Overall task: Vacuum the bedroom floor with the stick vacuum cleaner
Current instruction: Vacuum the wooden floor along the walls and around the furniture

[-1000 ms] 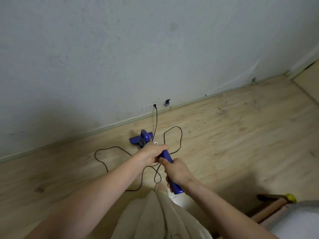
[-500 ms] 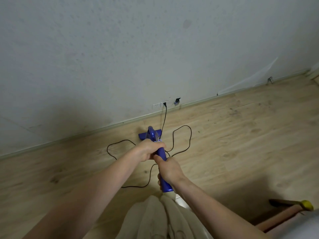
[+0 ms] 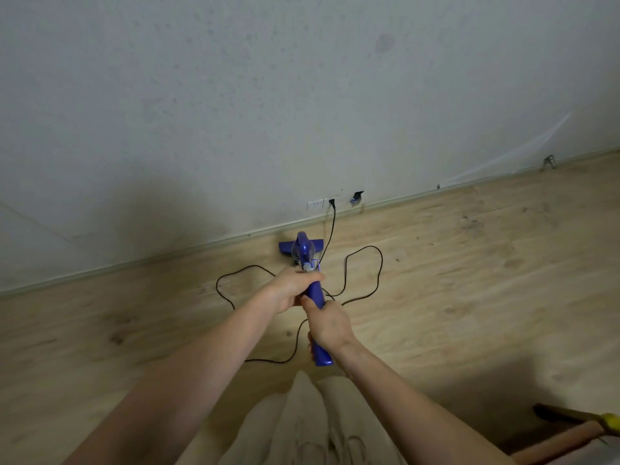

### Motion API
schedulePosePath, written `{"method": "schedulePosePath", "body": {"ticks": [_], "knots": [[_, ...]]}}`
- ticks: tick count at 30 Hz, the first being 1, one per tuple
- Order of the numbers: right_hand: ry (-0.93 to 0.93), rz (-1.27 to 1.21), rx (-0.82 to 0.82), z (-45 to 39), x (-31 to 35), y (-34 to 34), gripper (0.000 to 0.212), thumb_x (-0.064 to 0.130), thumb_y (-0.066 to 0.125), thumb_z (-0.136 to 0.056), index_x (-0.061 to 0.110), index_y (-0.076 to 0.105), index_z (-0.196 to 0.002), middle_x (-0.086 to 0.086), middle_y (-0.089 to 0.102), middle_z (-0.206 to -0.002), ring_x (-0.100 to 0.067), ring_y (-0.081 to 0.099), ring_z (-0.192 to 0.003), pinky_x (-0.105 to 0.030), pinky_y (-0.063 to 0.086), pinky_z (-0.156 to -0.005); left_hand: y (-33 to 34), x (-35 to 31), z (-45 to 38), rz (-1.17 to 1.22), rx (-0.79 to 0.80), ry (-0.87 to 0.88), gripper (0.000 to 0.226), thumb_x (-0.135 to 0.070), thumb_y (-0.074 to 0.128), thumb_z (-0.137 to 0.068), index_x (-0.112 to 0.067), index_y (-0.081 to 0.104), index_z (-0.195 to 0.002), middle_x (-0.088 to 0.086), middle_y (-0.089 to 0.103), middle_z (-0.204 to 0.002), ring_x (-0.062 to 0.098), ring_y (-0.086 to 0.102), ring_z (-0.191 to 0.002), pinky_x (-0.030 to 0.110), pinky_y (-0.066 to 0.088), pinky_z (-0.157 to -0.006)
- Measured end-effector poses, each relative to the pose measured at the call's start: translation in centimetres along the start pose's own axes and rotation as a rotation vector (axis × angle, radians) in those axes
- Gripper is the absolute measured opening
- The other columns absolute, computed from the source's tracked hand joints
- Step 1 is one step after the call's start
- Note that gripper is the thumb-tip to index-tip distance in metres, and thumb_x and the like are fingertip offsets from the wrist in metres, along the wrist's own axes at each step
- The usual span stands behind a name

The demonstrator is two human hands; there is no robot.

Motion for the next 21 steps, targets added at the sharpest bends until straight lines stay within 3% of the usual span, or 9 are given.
{"method": "schedulePosePath", "body": {"ticks": [4,10,12,15,18,21], "knots": [[-0.028,0.085,0.028,-2.8,0.8,-1.5,0.033,0.043,0.052,-0.09,0.018,0.048,-0.069,-0.009,0.059,-0.072,-0.033,0.061,-0.071,-0.049,0.057,-0.076,0.9,-1.7,-1.4,0.067,-0.023,0.004,0.03,-0.015,0.066,-0.088,0.001,0.059,-0.112,0.012,0.066,-0.079,0.017,0.066,-0.063,0.024,0.055,-0.054],[-0.088,0.221,0.133,-6.6,1.8,-8.3,0.032,0.035,0.053,-0.096,0.017,0.048,-0.07,0.0,0.054,-0.065,-0.014,0.051,-0.055,-0.024,0.042,-0.053,5.8,-4.4,-3.5,0.196,-0.081,-0.041,0.011,-0.009,0.06,-0.092,-0.002,0.055,-0.097,0.013,0.06,-0.076,0.014,0.062,-0.052,0.023,0.053,-0.047],[-0.093,0.254,0.169,-8.1,2.3,-11.2,0.034,0.036,0.053,-0.095,0.015,0.049,-0.069,-0.003,0.054,-0.065,-0.016,0.051,-0.052,-0.025,0.041,-0.049,8.1,-6.1,-4.5,0.245,-0.122,-0.036,0.009,-0.008,0.06,-0.092,-0.001,0.054,-0.095,0.017,0.059,-0.08,0.02,0.063,-0.061,0.029,0.057,-0.06],[-0.064,0.282,0.2,-10.3,3.2,-15.4,0.034,0.039,0.052,-0.095,0.012,0.051,-0.074,-0.009,0.057,-0.069,-0.021,0.053,-0.053,-0.032,0.045,-0.054,11.1,-8.7,-6.6,0.216,-0.158,-0.009,0.027,-0.011,0.065,-0.085,0.002,0.055,-0.106,0.02,0.061,-0.093,0.029,0.062,-0.082,0.04,0.055,-0.077],[-0.054,0.298,0.203,-11.9,4.3,-18.5,0.037,0.039,0.051,-0.096,0.01,0.049,-0.073,-0.009,0.055,-0.066,-0.022,0.053,-0.051,-0.033,0.046,-0.053,13.1,-10.7,-8.5,0.205,-0.204,-0.001,0.016,-0.012,0.064,-0.084,-0.003,0.056,-0.093,0.016,0.062,-0.09,0.028,0.062,-0.084,0.037,0.056,-0.069],[-0.045,0.294,0.218,-12.6,4.7,-20.1,0.038,0.039,0.05,-0.097,0.008,0.048,-0.074,-0.009,0.055,-0.063,-0.021,0.052,-0.044,-0.03,0.046,-0.047,14.2,-11.7,-9.3,0.2,-0.239,-0.014,0.017,-0.015,0.066,-0.084,-0.005,0.055,-0.093,0.014,0.063,-0.092,0.024,0.063,-0.082,0.03,0.053,-0.06]]}}
Point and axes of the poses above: each hand's wrist, its own z-axis away from the middle knuckle, its own y-axis out of the palm, x = y × z, the point moved 7 cm from there along -z, towards the middle knuckle
